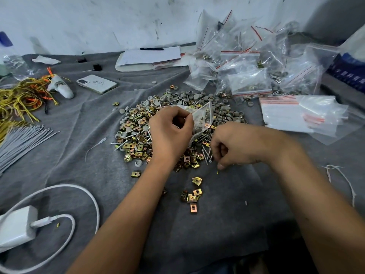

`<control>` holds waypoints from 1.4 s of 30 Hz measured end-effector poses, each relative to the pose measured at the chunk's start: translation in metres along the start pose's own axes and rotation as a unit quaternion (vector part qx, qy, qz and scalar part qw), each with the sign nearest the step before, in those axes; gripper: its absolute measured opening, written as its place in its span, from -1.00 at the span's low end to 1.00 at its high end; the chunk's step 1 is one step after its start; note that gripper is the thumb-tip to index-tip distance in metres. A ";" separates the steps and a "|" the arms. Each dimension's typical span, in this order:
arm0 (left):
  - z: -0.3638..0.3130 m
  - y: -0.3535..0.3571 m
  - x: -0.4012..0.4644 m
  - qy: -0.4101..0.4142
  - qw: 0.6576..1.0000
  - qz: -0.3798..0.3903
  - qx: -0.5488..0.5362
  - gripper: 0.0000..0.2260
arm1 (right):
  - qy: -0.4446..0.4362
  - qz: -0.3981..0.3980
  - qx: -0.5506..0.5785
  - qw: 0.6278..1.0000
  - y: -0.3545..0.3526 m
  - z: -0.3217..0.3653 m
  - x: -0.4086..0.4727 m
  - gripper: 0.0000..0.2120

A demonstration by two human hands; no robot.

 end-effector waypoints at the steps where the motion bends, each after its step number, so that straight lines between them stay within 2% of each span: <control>1: 0.000 0.000 0.000 0.001 1.000 0.000 0.000 -0.89 | 0.007 -0.006 0.015 1.000 -0.002 -0.004 -0.001 -0.85; 5: -0.001 0.000 0.000 0.002 1.000 0.003 0.004 -0.89 | 0.042 0.001 0.073 0.996 -0.004 -0.021 -0.009 -0.76; 9: 0.000 0.001 0.000 -0.003 1.000 0.007 -0.002 -0.89 | 0.061 0.030 0.070 0.995 0.005 -0.023 -0.005 -0.82; 12: -0.001 0.000 -0.001 -0.006 1.000 0.006 -0.006 -0.89 | 0.044 0.024 0.094 0.994 0.001 -0.021 -0.004 -0.86; 15: -0.001 -0.001 -0.001 -0.004 1.000 0.002 -0.005 -0.89 | -0.007 -0.046 0.163 0.985 -0.017 -0.016 -0.008 -0.88; 17: -0.003 -0.001 -0.001 0.002 1.000 0.002 -0.005 -0.90 | -0.029 -0.154 0.196 0.968 -0.039 -0.015 -0.011 -0.89; 19: -0.005 -0.001 -0.001 0.011 1.000 0.004 -0.003 -0.91 | -0.041 -0.269 0.170 0.947 -0.060 -0.012 -0.013 -0.88; 20: -0.006 -0.001 -0.001 0.015 1.000 0.004 -0.002 -0.91 | -0.039 -0.297 0.136 0.944 -0.066 -0.007 -0.012 -0.87; 25: -0.008 -0.001 -0.001 0.025 1.000 -0.001 -0.004 -0.90 | 0.011 -0.294 0.009 0.956 -0.066 0.001 0.005 -0.80; 32: -0.005 -0.002 0.000 0.015 1.000 -0.004 -0.008 -0.89 | -0.027 -0.327 0.124 0.936 -0.081 -0.026 -0.018 -0.86; 34: -0.007 0.000 -0.001 0.019 1.000 0.001 -0.006 -0.89 | -0.011 -0.285 0.111 0.952 -0.079 -0.036 -0.023 -0.85; 37: -0.012 0.002 -0.004 0.034 0.999 0.011 0.000 -0.89 | 0.071 -0.104 0.101 0.987 -0.048 -0.054 -0.023 -0.85; 39: -0.013 0.002 -0.004 0.038 0.999 0.012 0.003 -0.88 | 0.134 -0.005 0.099 0.986 -0.023 -0.062 -0.028 -0.74; 42: -0.014 0.002 -0.003 0.041 0.999 0.009 0.007 -0.89 | 0.183 0.032 0.064 0.981 -0.009 -0.061 -0.034 -0.59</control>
Point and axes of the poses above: each hand's wrist, its own x-axis towards the middle knuckle, its own y-axis out of the palm, z = x × y, the point moved 9 cm from there along x, towards the middle knuckle, and after that the axes turned 1 degree about -y, right-handed, at the moved point
